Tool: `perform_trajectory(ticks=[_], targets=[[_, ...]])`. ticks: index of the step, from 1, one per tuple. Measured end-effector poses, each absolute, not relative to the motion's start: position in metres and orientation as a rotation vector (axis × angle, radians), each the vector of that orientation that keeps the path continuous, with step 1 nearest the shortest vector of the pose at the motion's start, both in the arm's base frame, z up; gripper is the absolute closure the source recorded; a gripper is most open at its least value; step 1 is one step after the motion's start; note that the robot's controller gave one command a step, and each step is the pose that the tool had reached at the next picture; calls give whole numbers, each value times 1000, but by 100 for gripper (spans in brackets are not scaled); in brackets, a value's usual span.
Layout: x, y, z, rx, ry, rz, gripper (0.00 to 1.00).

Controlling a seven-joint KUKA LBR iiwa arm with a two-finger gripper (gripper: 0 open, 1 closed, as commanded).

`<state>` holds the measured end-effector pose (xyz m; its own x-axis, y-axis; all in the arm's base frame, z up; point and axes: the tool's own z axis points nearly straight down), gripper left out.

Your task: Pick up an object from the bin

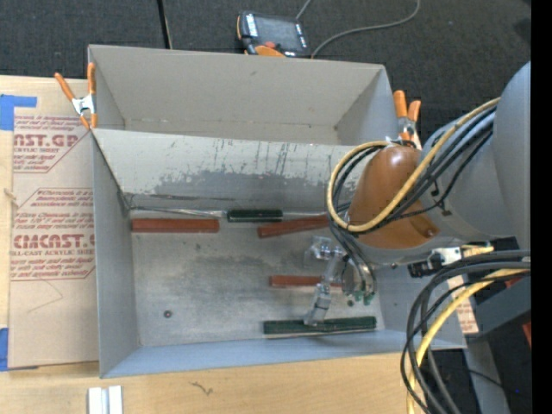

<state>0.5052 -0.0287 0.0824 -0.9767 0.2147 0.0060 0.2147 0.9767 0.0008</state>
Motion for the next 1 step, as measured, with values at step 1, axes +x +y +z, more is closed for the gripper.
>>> perform_trajectory(ticks=[1], targets=[[506, -30, 86, -339, -3121, 0, 100]])
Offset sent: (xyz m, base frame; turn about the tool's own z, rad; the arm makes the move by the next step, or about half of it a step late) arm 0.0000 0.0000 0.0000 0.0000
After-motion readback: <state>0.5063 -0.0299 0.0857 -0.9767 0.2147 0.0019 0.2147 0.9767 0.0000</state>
